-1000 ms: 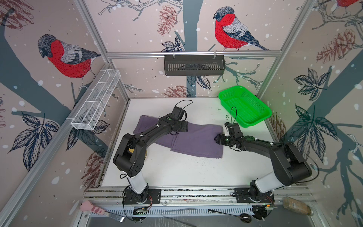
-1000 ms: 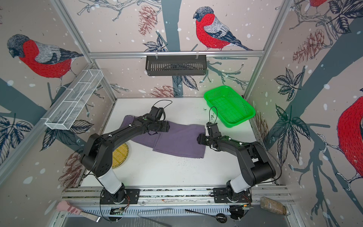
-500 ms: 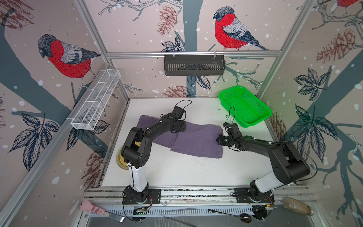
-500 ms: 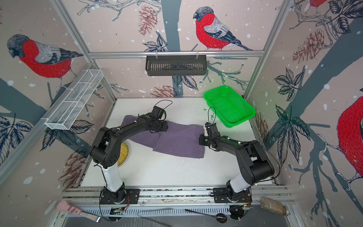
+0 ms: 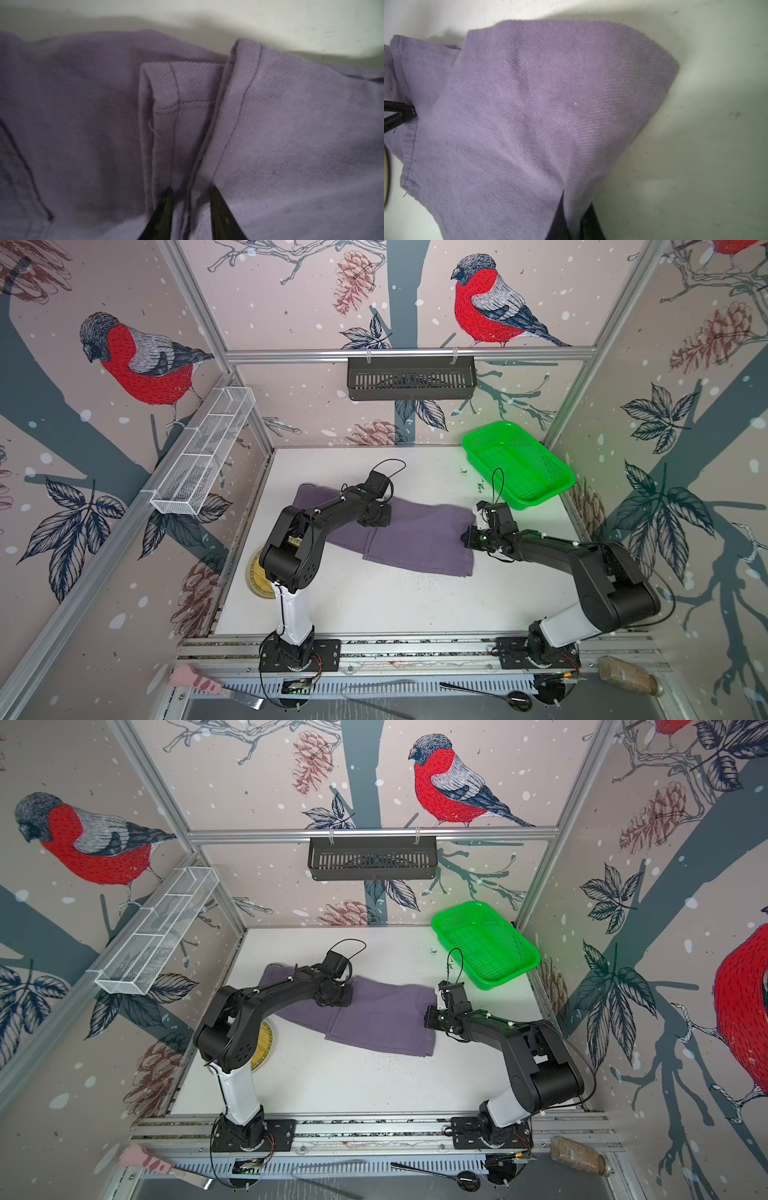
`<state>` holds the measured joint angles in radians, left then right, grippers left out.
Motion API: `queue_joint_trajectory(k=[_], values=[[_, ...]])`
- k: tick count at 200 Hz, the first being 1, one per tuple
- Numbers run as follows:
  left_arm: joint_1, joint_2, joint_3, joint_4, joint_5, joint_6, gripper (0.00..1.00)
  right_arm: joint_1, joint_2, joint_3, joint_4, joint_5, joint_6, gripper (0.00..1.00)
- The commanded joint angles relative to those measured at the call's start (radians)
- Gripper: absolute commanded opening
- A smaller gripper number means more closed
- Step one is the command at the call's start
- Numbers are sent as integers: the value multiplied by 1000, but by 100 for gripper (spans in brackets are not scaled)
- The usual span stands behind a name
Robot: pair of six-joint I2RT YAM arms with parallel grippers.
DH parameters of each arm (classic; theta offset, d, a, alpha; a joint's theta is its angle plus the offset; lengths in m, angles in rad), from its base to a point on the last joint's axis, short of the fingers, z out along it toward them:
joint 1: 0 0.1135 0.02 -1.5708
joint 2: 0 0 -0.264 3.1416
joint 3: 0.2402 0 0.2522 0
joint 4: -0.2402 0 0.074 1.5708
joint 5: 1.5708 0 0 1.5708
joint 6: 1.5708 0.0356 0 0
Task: Fold and stack the trousers
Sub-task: Smooth out the trousers at the center of the table.
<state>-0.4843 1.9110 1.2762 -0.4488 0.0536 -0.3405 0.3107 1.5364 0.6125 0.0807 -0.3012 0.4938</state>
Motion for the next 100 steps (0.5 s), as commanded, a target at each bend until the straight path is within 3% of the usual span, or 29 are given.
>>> queue_joint_trajectory(k=[1,33,100], values=[[1,15,24,23,61,22,22,-7,-2,-5,-8,-15,-12,5],[1,47,53,25,88,37,0,-21,-12,-3,-12,-30,-17,4],[1,16,94,-2,87,33,0,-87,-85,-20,-42,-37,-21,1]])
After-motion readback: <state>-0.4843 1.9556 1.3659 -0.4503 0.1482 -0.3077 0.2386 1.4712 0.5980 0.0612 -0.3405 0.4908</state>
